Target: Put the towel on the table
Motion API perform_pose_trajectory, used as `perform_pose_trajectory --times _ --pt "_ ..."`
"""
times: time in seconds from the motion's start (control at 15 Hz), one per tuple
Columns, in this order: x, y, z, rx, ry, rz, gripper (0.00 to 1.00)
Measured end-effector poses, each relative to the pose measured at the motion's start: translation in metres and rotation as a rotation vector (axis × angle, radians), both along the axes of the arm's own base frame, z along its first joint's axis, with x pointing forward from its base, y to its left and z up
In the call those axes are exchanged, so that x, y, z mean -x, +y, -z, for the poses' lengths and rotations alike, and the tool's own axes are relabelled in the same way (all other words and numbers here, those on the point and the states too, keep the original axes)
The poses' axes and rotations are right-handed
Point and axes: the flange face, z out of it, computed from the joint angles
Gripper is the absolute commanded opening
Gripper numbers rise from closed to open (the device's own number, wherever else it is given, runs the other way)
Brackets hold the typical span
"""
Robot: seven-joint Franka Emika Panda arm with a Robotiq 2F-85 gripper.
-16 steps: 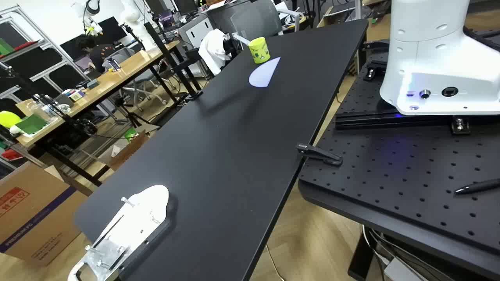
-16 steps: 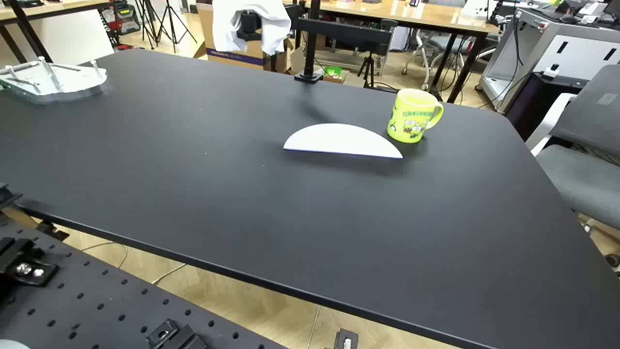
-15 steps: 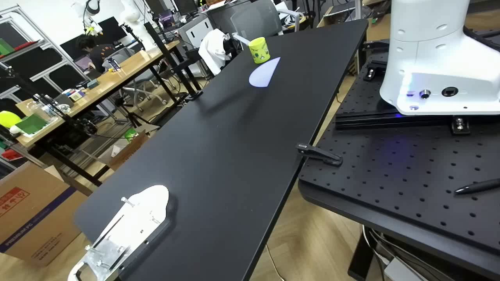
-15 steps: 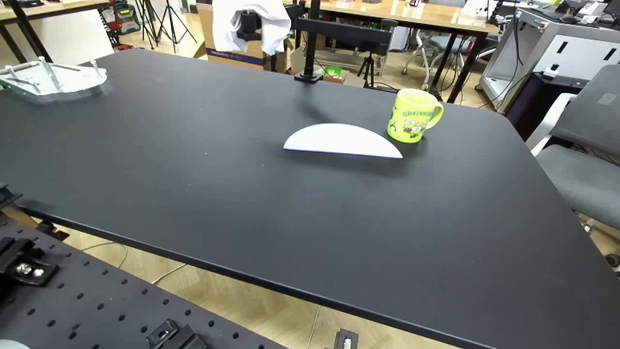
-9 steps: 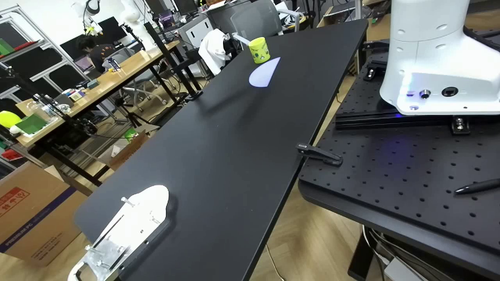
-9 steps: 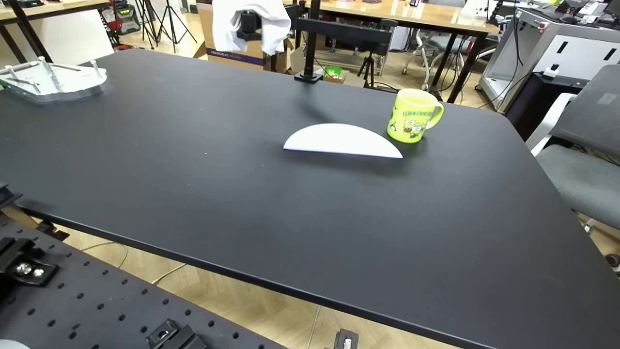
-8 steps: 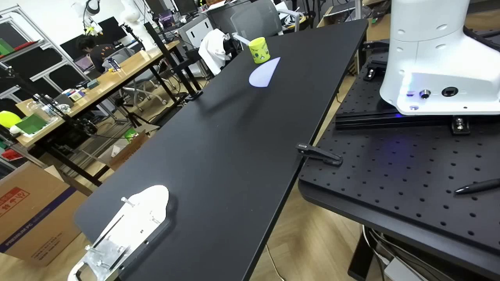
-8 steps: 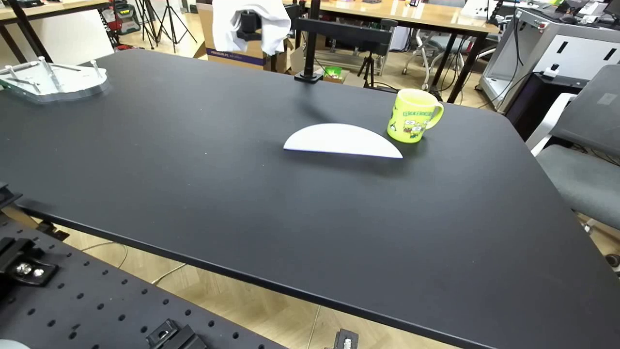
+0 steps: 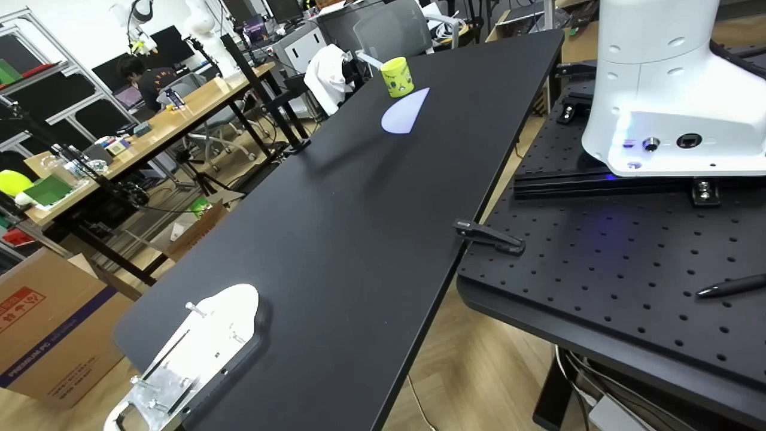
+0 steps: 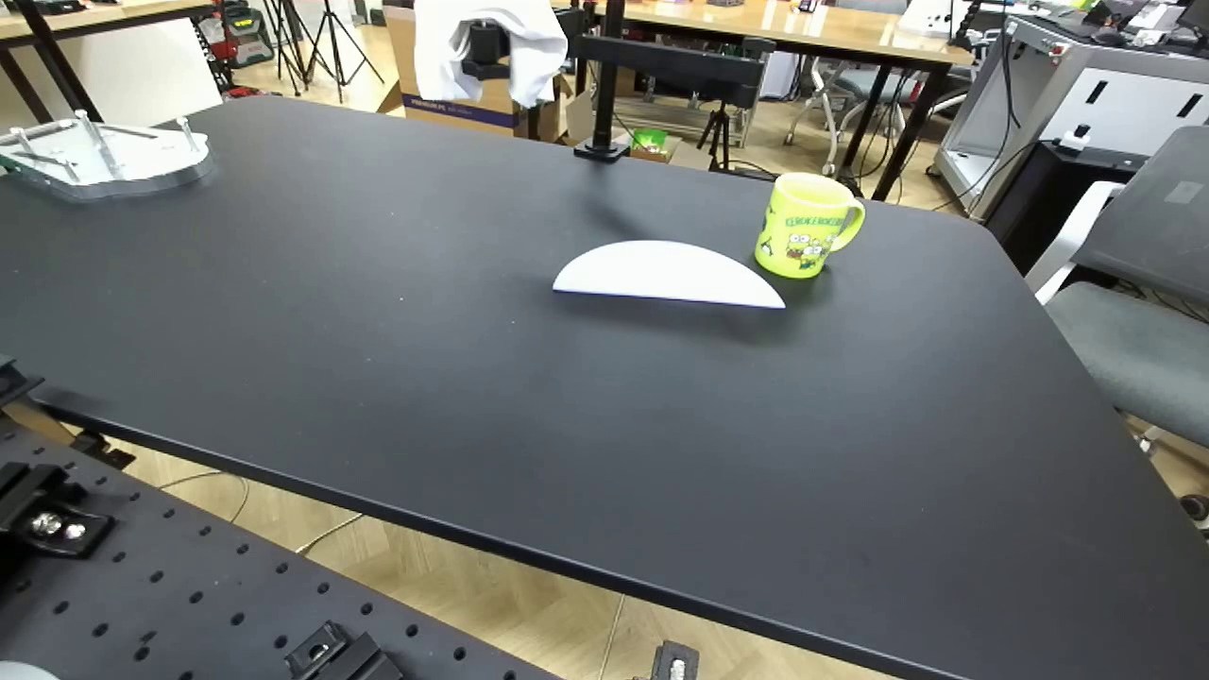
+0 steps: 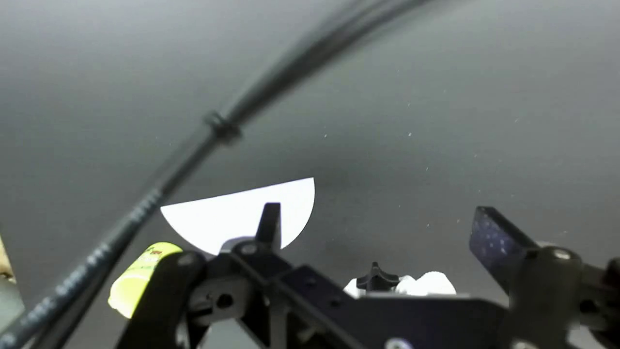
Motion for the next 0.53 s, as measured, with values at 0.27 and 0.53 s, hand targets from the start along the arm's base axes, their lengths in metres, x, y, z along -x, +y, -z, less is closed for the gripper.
perform_pose_trajectory --times 0.27,0.53 --pt "-0.023 -0.009 -0.008 0.101 -0.155 0.002 1.00" --pt "-0.056 -0.013 0.002 0.127 -0.249 -0.008 1.00"
